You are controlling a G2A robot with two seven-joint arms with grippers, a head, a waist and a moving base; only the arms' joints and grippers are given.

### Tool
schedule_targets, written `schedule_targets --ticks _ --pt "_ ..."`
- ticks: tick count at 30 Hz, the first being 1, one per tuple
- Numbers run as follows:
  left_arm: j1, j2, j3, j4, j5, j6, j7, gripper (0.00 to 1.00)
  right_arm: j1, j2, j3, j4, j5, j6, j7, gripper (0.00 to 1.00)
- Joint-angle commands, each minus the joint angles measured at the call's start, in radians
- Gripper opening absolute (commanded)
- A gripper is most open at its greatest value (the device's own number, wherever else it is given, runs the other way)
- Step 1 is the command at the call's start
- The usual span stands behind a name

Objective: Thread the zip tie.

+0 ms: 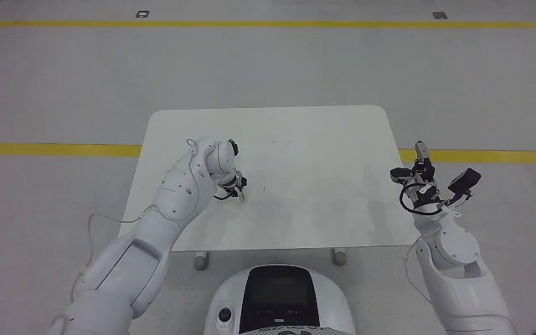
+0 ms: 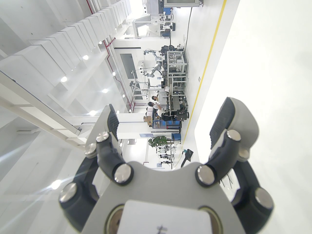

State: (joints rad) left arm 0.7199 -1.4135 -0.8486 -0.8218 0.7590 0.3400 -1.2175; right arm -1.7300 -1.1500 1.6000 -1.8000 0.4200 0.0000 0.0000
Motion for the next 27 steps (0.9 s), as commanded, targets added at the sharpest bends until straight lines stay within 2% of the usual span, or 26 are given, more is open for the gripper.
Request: schedule_targets --ticks 1,10,12,18,20,27 --pt "-0.002 -0.004 -0.002 0.008 0.004 0.000 0.000 0.09 0.000 0.000 0.000 0.000 0.000 0.000 0.000 1.00" --pt "-0.011 -0.021 -0.012 0.041 0.021 0.000 0.001 0.05 0.000 0.000 0.000 0.000 0.000 0.000 0.000 1.00" --pt "-0.011 -0.025 -0.015 0.047 0.026 0.000 0.001 0.09 0.000 0.000 0.000 0.000 0.000 0.000 0.000 1.00" --pt "-0.011 -0.036 -0.027 0.065 0.032 0.000 0.012 0.33 0.000 0.000 0.000 0.000 0.000 0.000 0.000 1.00" --pt "-0.010 -0.041 -0.031 0.071 0.032 0.000 0.016 0.36 0.000 0.000 0.000 0.000 0.000 0.000 0.000 1.00" --pt "-0.018 -0.060 -0.041 0.116 0.029 0.000 0.021 0.34 0.000 0.000 0.000 0.000 0.000 0.000 0.000 1.00"
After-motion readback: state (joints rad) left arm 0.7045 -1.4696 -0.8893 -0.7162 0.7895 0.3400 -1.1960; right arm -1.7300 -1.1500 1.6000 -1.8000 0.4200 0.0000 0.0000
